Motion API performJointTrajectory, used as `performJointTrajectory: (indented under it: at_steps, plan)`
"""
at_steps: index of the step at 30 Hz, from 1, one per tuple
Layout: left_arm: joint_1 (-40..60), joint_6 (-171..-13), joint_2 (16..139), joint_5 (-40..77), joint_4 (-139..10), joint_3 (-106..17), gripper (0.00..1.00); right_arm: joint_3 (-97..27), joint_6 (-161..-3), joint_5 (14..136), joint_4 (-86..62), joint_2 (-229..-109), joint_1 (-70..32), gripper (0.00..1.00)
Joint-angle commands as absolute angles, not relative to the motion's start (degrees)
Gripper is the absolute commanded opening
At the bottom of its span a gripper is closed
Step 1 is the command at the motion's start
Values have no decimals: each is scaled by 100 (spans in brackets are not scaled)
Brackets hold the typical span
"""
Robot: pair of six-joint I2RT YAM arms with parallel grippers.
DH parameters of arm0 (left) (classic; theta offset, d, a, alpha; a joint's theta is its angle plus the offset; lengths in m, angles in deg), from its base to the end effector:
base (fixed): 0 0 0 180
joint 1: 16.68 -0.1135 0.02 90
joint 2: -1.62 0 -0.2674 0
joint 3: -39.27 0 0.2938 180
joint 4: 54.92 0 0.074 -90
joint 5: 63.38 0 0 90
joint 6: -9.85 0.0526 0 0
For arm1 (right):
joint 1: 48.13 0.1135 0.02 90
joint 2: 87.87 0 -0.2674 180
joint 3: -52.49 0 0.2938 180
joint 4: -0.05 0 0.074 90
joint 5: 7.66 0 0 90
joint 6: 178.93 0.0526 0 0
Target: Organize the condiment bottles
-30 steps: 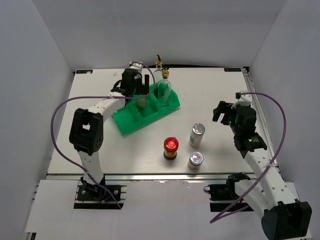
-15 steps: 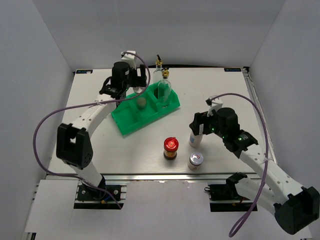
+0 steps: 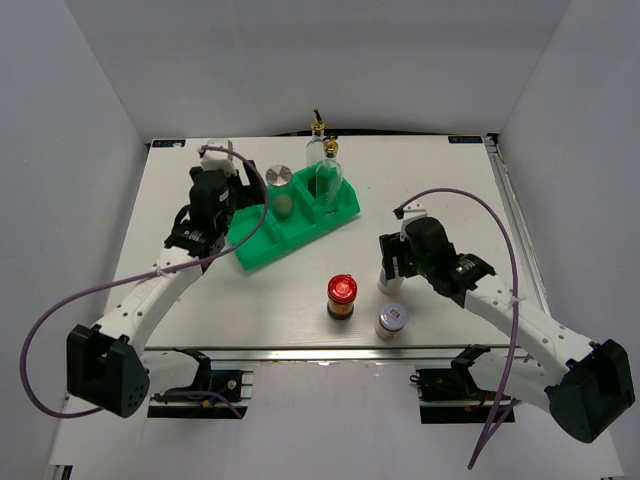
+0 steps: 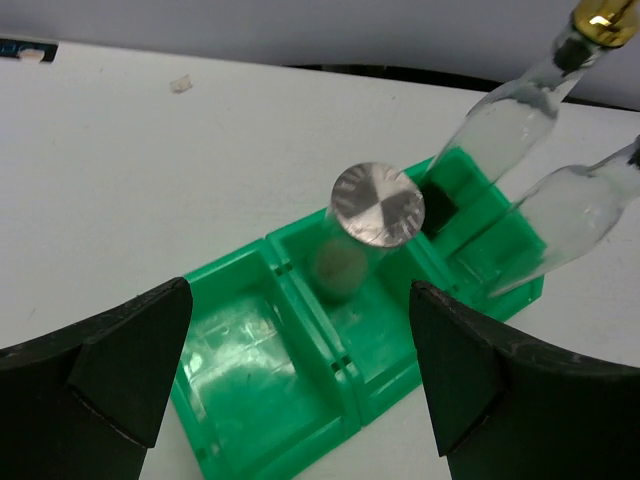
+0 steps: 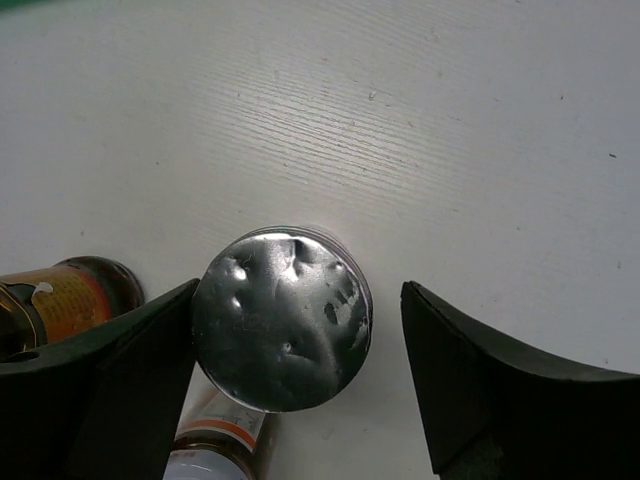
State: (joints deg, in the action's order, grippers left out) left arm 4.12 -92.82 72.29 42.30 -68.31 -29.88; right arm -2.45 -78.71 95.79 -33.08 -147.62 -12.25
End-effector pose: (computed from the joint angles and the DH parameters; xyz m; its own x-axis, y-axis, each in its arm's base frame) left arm 0.3282 -0.1094 0.3260 -0.2561 -0.1286 -0.9581 0.0426 0.9886 -0.1441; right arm 0.2314 0.1523 0.2429 -0.5650 -0.1957 -0.8015 -0.3263 0.9453 -0.0008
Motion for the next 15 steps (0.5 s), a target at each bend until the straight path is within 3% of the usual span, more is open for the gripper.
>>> performJointTrajectory:
  at_steps: [1, 4, 9, 12, 13, 15]
  plan:
    - [398, -9658, 6737, 4674, -6732, -2622, 98, -465, -7777, 10070, -3397, -14773, -1166, 74]
    - [398, -9843, 6500, 4885, -6759, -2332, 98, -403, -7768, 10106, -3205, -14790, -1157, 57]
    - [398, -9817, 6271, 4833, -6741, -2103, 98, -473, -7899, 9904, -3081, -14913, -1157, 55]
    - [398, -9817, 6200, 4929, -6785, -2050, 98, -578, -7882, 9807, -3054, -14992, -1166, 38]
    - [398, -9817, 6183, 4956, -6802, -2033, 98, -622, -7891, 9772, -3037, -15001, -1157, 28]
    - [398, -9835, 6148, 4991, -6838, -2015, 98, -868, -7952, 9509, -2923, -14984, -1131, 21]
